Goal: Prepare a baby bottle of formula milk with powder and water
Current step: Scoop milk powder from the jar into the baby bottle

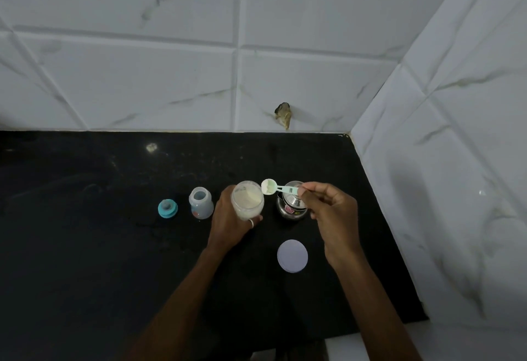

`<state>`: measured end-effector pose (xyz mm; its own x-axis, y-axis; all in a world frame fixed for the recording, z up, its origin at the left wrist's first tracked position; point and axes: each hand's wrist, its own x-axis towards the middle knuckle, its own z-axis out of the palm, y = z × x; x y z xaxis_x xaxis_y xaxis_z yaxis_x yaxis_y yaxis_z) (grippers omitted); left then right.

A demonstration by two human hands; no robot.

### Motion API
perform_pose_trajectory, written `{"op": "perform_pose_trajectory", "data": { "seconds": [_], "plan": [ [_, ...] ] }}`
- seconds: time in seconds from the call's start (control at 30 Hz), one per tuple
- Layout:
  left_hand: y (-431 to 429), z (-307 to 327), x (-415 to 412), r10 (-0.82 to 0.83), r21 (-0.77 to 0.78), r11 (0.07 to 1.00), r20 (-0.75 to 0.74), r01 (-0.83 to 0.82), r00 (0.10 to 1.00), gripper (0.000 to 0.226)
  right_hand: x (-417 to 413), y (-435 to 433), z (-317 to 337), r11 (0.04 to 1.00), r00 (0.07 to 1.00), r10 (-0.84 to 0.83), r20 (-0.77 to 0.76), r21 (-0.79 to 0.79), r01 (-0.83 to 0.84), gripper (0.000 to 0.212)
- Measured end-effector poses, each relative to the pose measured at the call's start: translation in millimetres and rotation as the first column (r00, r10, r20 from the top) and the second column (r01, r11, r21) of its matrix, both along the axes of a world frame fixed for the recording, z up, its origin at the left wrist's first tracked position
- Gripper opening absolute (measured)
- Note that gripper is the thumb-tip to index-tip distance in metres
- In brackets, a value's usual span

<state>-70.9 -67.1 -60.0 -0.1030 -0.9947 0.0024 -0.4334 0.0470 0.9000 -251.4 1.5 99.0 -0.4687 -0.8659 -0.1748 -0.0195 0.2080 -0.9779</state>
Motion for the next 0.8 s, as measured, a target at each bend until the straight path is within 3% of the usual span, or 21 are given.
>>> {"op": "perform_pose_trajectory", "data": {
  "seconds": [0.6, 0.8],
  "plan": [
    [4.5, -14.2, 2.2, 0.03, 0.11, 0.994, -0.044, -0.025, 0.999, 0.096, -0.7, 7.5, -6.1, 0.997, 1.0, -0.014, -0.014, 0.074, 0.015, 0.014],
    [26.0, -15.9, 12.7, 0.061, 0.201, 0.977, 0.051, -0.07, 0.997, 0.118, 3.3, 8.1, -2.2, 1.0, 1.0, 0.003, 0.021, 0.026, -0.003, 0.012]
  ]
}}
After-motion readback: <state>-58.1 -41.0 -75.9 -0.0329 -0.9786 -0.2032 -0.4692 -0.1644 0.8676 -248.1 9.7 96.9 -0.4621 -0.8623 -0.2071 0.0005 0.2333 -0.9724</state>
